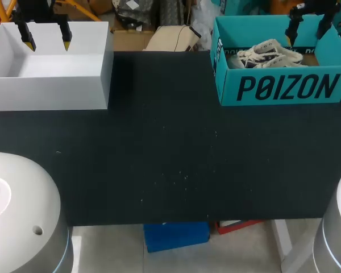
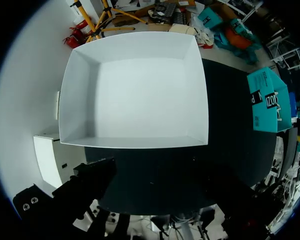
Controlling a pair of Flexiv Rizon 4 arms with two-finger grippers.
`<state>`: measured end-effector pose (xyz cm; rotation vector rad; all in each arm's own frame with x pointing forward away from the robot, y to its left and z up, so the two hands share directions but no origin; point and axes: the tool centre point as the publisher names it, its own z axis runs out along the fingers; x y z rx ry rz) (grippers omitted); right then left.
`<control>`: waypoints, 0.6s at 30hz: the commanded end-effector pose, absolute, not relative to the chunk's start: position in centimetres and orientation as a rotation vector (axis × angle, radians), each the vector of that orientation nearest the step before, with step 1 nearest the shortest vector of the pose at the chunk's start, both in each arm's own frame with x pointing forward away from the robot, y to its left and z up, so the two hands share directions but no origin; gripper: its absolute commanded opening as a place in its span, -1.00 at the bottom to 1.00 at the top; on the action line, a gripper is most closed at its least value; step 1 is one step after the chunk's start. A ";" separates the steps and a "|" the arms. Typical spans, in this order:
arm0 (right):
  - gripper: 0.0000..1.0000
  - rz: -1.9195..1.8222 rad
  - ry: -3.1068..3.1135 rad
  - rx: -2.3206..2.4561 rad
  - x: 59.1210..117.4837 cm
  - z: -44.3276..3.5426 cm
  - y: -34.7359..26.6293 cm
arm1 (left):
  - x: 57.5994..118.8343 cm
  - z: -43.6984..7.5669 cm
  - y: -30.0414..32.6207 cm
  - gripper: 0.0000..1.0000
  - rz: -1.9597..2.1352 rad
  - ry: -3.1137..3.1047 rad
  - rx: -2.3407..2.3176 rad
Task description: Take the shoe out of the shoebox, open the shoe tongue, remove and reinsert the insole, then place the shoe into the shoebox
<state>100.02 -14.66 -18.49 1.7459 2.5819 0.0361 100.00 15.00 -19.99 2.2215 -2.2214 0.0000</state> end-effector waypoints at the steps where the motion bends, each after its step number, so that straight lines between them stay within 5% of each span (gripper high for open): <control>1: 1.00 0.194 2.974 0.778 99.1 -18.6 -15.2 | 100.0 -20.0 15.0 1.00 0.000 -2.221 2.222; 18: 1.00 0.050 2.954 0.523 100.9 -18.8 -14.1 | 100.0 -20.0 15.0 1.00 0.000 -2.221 2.222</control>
